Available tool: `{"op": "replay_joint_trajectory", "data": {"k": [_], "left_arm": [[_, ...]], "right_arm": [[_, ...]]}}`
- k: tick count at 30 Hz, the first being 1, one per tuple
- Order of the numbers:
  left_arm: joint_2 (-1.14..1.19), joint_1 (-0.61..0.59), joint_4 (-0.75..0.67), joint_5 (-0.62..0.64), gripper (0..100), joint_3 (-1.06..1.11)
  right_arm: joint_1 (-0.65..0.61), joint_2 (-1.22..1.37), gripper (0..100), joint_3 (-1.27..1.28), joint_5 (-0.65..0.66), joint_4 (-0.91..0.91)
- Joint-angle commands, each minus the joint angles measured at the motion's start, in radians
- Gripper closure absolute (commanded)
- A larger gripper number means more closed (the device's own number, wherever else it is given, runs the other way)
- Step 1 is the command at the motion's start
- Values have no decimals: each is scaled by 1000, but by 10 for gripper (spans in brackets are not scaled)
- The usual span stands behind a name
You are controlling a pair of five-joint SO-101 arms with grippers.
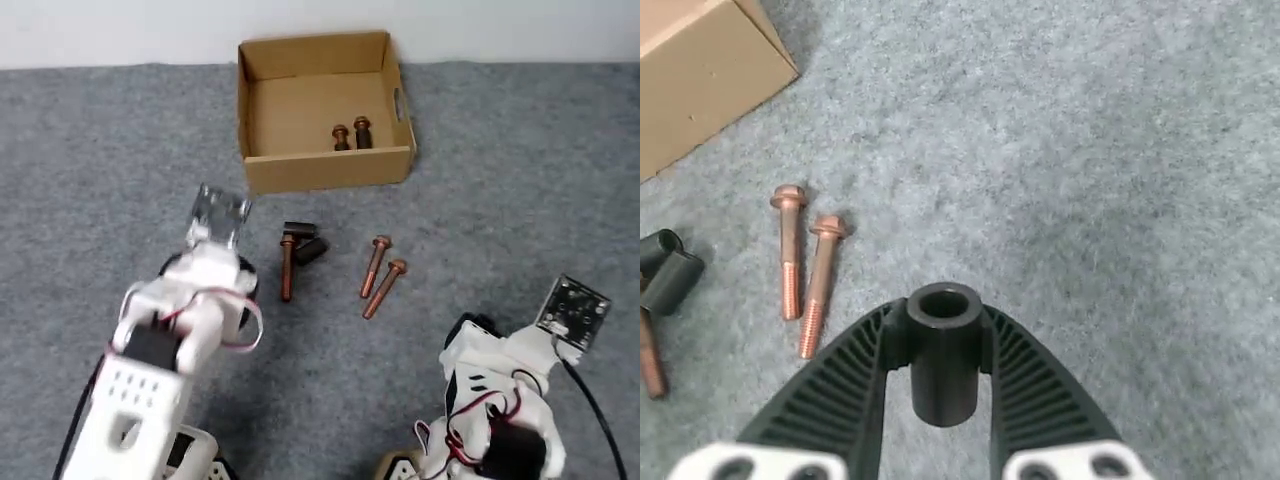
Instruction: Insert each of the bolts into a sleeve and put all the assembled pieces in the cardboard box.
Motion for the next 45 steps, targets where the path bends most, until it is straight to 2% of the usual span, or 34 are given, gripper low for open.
{"op": "replay_joint_trajectory", "data": {"k": [1, 8, 15, 20, 23, 38, 45], "left_arm": [[253, 11, -64, 80, 994, -176], [644, 87, -86, 95, 992, -456], [899, 181, -71, 95, 987, -705], [1042, 241, 77, 104, 844, -920], [1137, 258, 143, 193, 789, -1044], [1672, 316, 502, 209, 790, -1709], [1893, 315, 580, 210, 791, -1994]], "right_arm": [[12, -2, 991, -8, 12, -22], [12, -2, 991, -8, 12, -22], [12, -2, 991, -6, 12, -21], [12, -2, 991, -6, 12, -21], [12, -2, 991, -6, 12, -21], [12, -2, 991, -5, 12, -22], [12, -2, 991, -5, 12, -22]]}}
